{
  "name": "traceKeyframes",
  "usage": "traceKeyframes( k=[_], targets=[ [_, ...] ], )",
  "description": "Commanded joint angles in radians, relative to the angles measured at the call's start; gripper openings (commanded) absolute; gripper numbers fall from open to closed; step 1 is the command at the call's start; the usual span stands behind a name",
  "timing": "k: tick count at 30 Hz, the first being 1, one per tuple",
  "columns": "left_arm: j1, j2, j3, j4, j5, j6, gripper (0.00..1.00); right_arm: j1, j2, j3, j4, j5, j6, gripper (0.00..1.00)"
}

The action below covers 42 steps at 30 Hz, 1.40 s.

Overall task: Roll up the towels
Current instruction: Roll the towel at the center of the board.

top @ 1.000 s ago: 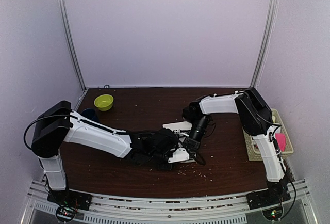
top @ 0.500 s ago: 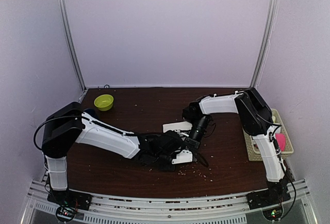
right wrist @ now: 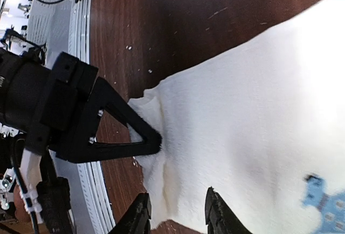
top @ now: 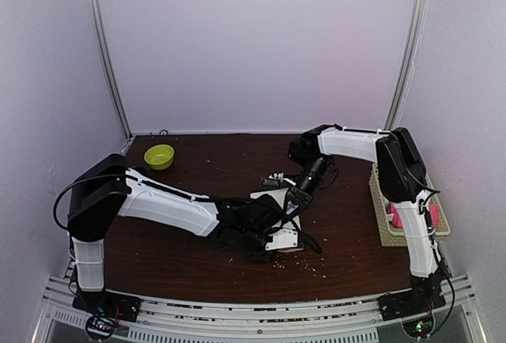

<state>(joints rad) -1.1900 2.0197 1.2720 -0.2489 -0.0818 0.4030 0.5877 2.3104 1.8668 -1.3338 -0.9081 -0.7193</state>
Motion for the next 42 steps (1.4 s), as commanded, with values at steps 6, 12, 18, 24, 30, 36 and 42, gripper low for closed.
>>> traceKeyframes(
  k=[6, 12, 18, 24, 30, 36, 42],
  targets=[
    [-0.002, -0.004, 0.051, -0.17, 0.137, -0.09, 0.03, -0.017, -0.027, -0.068, 0.172, 0.16, 0.146, 0.35],
    [-0.001, -0.003, 0.056, -0.209, 0.181, -0.132, 0.03, 0.054, 0.045, -0.02, 0.244, 0.283, 0.203, 0.33],
    [0.02, -0.002, 0.041, -0.214, 0.234, -0.21, 0.03, 0.09, 0.137, 0.122, 0.22, 0.275, 0.222, 0.33],
    [0.049, 0.001, 0.041, -0.206, 0.306, -0.277, 0.02, 0.035, 0.041, 0.221, 0.162, 0.243, 0.223, 0.34],
    [0.099, -0.035, 0.0, -0.163, 0.43, -0.392, 0.03, -0.091, -0.207, 0.284, 0.135, 0.208, 0.242, 0.37],
    [0.205, -0.052, -0.113, -0.003, 0.755, -0.58, 0.03, -0.18, -0.554, -0.026, 0.345, 0.035, 0.282, 0.4],
    [0.267, 0.03, -0.125, 0.076, 0.98, -0.66, 0.03, -0.161, -0.732, -0.199, 0.327, -0.133, 0.083, 0.53]
  ],
)
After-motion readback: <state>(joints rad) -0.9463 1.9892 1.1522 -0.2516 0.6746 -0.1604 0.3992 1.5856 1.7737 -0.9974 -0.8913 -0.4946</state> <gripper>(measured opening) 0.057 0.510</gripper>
